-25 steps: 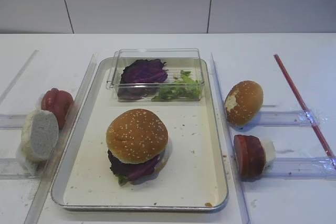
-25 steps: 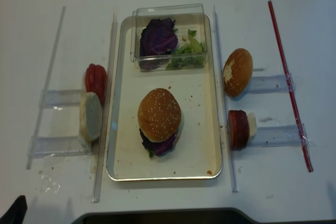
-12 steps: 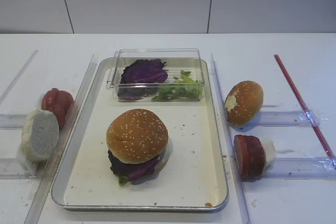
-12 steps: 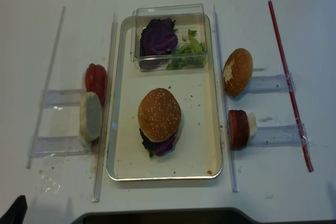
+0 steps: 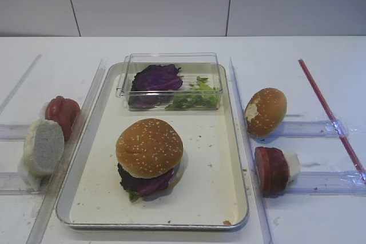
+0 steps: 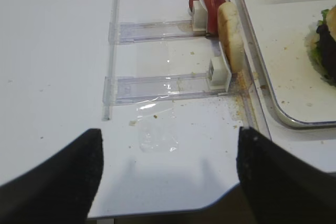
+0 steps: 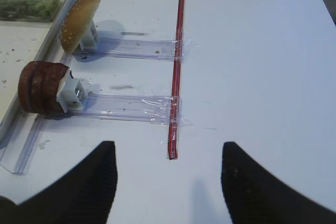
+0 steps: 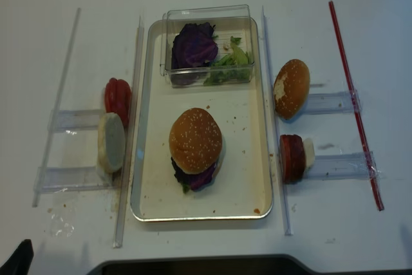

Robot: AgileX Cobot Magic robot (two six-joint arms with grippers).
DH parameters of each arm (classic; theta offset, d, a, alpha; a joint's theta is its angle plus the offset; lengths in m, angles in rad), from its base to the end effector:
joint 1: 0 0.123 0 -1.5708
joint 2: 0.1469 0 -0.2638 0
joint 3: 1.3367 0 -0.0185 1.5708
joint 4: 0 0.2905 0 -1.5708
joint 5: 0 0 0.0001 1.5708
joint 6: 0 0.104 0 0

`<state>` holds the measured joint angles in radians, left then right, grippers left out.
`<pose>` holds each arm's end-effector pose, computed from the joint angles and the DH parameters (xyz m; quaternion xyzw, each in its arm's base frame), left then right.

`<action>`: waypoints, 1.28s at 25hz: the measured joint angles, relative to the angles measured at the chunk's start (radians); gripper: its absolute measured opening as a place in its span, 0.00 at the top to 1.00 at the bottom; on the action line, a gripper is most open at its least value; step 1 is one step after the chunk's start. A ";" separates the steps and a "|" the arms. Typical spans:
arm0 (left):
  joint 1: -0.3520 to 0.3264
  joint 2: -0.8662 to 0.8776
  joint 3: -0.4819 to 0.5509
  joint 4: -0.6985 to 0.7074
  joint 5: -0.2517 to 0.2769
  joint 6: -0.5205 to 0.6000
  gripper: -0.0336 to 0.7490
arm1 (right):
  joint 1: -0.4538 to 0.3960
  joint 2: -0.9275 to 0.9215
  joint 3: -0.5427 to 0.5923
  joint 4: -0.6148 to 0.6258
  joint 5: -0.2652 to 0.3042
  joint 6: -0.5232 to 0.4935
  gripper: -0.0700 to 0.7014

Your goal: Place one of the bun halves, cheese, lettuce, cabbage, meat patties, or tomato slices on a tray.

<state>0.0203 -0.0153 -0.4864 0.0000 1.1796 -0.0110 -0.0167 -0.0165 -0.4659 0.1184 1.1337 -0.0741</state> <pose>0.0561 0.0011 0.2764 -0.0138 0.8822 0.0022 0.4707 0.0608 0.0101 0.2744 -0.0290 0.8740 0.0371 0.4837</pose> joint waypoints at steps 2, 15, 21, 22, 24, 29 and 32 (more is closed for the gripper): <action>0.000 0.000 0.000 0.000 0.000 0.000 0.33 | 0.000 0.000 0.000 0.000 0.000 0.000 0.32; 0.000 0.000 0.000 0.000 0.000 -0.004 0.33 | 0.000 0.000 0.000 0.002 0.000 0.002 0.32; 0.000 0.000 0.000 -0.007 0.000 -0.004 0.33 | 0.000 0.000 0.000 0.002 0.000 0.002 0.32; 0.000 0.000 0.000 0.000 0.000 -0.004 0.33 | 0.000 0.000 0.000 0.002 0.000 0.002 0.32; 0.000 0.000 0.000 0.000 0.000 -0.004 0.33 | 0.000 0.000 0.000 0.002 0.000 0.002 0.32; 0.000 0.000 0.000 0.000 0.000 -0.004 0.33 | 0.000 0.000 0.000 0.002 0.000 0.002 0.32; 0.000 0.000 0.000 0.000 0.000 -0.005 0.33 | 0.000 0.000 0.000 0.002 0.000 0.002 0.32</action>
<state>0.0203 -0.0153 -0.4864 0.0000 1.1796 -0.0165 -0.0167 -0.0165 -0.4655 0.1204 1.1337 -0.0722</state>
